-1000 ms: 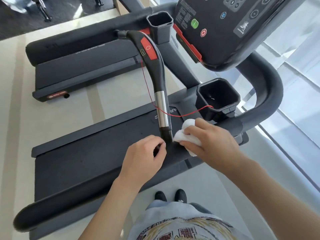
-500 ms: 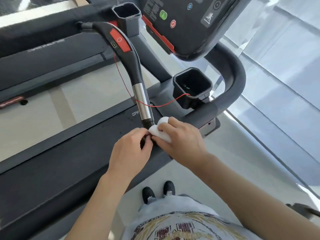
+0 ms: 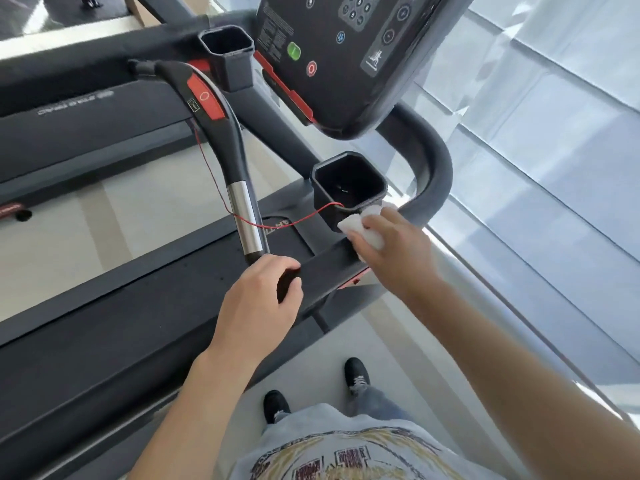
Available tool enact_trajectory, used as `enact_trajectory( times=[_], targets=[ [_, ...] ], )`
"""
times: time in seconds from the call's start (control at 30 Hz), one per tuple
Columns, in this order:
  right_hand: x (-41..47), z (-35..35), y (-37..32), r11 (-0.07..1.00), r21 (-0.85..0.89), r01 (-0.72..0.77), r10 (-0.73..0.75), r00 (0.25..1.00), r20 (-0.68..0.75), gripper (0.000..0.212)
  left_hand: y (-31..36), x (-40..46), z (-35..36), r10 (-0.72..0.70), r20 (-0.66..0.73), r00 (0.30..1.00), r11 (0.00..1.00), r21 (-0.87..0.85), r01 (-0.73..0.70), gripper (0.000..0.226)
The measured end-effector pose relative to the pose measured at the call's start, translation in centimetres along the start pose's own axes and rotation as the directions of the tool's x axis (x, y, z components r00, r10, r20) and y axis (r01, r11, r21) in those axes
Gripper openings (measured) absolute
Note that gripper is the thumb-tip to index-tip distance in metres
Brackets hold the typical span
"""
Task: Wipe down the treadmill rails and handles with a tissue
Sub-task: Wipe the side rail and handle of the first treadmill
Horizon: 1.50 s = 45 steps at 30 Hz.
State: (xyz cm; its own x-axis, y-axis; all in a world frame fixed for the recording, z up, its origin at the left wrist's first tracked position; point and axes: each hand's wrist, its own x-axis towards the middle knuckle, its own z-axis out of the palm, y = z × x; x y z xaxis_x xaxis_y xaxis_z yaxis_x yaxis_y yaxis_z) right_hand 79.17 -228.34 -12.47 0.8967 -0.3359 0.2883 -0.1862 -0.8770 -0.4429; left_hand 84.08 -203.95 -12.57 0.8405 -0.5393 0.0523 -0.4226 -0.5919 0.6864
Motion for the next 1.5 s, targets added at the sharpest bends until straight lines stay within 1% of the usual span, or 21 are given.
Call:
enact_trajectory(
  times=[0.07, 0.13, 0.2, 0.23, 0.3, 0.37, 0.4, 0.47, 0.5, 0.6, 0.67, 0.7, 0.9, 0.97, 1.07, 1.13, 1.17, 1.23, 1.3, 1.43, 1.5],
  targets=[
    [-1.0, 0.5, -1.1, 0.986, 0.06, 0.154, -0.158, 0.986, 0.058, 0.026, 1.0, 0.9, 1.0, -0.017, -0.013, 1.0, 1.0, 0.004, 0.017, 0.022],
    [-0.5, 0.3, -0.9, 0.951, 0.104, 0.29, -0.302, 0.943, 0.136, 0.029, 2.2, 1.9, 2.0, -0.032, -0.031, 0.999, 0.999, 0.01, 0.032, 0.02],
    [1.4, -0.9, 0.9, 0.929, 0.111, 0.354, -0.367, 0.918, 0.148, 0.032, 3.5, 3.1, 3.0, -0.049, -0.053, 0.997, 0.999, 0.01, 0.05, 0.019],
    [2.7, -1.5, 2.4, 0.931, 0.095, 0.351, -0.361, 0.926, 0.115, 0.032, 4.1, 3.6, 3.6, -0.059, -0.063, 0.996, 0.998, 0.012, 0.06, 0.019],
    [5.8, -2.8, 5.7, 0.963, 0.054, 0.264, -0.266, 0.963, 0.043, 0.032, 5.1, 4.8, 4.9, -0.082, -0.093, 0.992, 0.996, 0.024, 0.085, 0.018],
    [9.1, -3.3, 9.0, 0.989, 0.05, 0.138, -0.14, 0.989, 0.042, 0.032, 6.1, 5.9, 6.2, -0.129, -0.139, 0.982, 0.988, 0.069, 0.14, 0.017],
    [10.5, -3.4, 10.3, 0.992, 0.056, 0.112, -0.115, 0.992, 0.057, 0.031, 6.4, 6.2, 6.8, -0.157, -0.171, 0.973, 0.978, 0.113, 0.178, 0.017],
    [12.4, -3.0, 11.3, 0.983, 0.063, 0.171, -0.177, 0.977, 0.117, 0.03, 6.8, 6.5, 7.6, -0.196, -0.264, 0.944, 0.946, 0.201, 0.253, 0.019],
    [12.8, -2.6, 11.0, 0.967, 0.06, 0.248, -0.255, 0.953, 0.165, 0.031, 6.8, 6.4, 7.9, -0.205, -0.316, 0.926, 0.932, 0.226, 0.283, 0.019],
    [12.8, -0.9, 7.9, 0.879, 0.093, 0.467, -0.472, 0.828, 0.302, 0.033, 6.8, 6.1, 8.3, -0.215, -0.436, 0.874, 0.903, 0.252, 0.348, 0.016],
    [12.8, 0.5, 5.8, 0.798, 0.146, 0.585, -0.598, 0.736, 0.318, 0.03, 6.9, 6.4, 8.5, -0.227, -0.472, 0.852, 0.887, 0.261, 0.381, 0.018],
    [13.0, 1.1, 5.1, 0.77, 0.156, 0.618, -0.632, 0.708, 0.316, 0.029, 6.9, 6.6, 8.6, -0.229, -0.476, 0.849, 0.88, 0.271, 0.39, 0.021],
    [14.2, 1.6, 4.6, 0.76, 0.184, 0.623, -0.647, 0.703, 0.296, 0.028, 7.0, 7.1, 8.9, -0.243, -0.501, 0.83, 0.848, 0.306, 0.433, 0.033],
    [13.7, 1.0, 5.2, 0.723, 0.203, 0.66, -0.685, 0.648, 0.333, 0.028, 7.0, 7.1, 9.1, -0.244, -0.509, 0.825, 0.847, 0.303, 0.437, 0.034],
    [13.7, -0.4, 7.5, 0.629, 0.245, 0.738, -0.766, 0.535, 0.355, 0.028, 6.9, 7.3, 9.2, -0.215, -0.516, 0.829, 0.852, 0.317, 0.418, 0.035],
    [14.2, -0.8, 8.3, 0.591, 0.281, 0.756, -0.796, 0.488, 0.359, 0.031, 6.8, 7.4, 9.0, -0.219, -0.503, 0.836, 0.843, 0.335, 0.422, 0.042],
    [14.4, -0.5, 8.1, 0.581, 0.29, 0.76, -0.803, 0.479, 0.355, 0.033, 6.8, 7.4, 9.0, -0.227, -0.494, 0.839, 0.836, 0.342, 0.428, 0.045],
    [14.8, 0.6, 6.7, 0.593, 0.303, 0.746, -0.8, 0.505, 0.323, 0.032, 6.8, 7.5, 8.9, -0.241, -0.486, 0.84, 0.828, 0.349, 0.439, 0.047],
    [14.9, 2.0, 4.5, 0.647, 0.297, 0.702, -0.762, 0.572, 0.305, 0.027, 6.7, 7.6, 8.9, -0.248, -0.482, 0.841, 0.829, 0.343, 0.441, 0.049],
    [17.3, 4.9, 0.6, 0.771, 0.176, 0.612, -0.632, 0.701, 0.329, 0.028, 6.7, 7.6, 8.9, -0.264, -0.458, 0.849, 0.824, 0.35, 0.445, 0.053],
    [19.4, 6.0, -0.7, 0.813, 0.117, 0.571, -0.572, 0.743, 0.348, 0.029, 6.8, 7.5, 8.8, -0.275, -0.443, 0.853, 0.821, 0.354, 0.448, 0.053]
  ],
)
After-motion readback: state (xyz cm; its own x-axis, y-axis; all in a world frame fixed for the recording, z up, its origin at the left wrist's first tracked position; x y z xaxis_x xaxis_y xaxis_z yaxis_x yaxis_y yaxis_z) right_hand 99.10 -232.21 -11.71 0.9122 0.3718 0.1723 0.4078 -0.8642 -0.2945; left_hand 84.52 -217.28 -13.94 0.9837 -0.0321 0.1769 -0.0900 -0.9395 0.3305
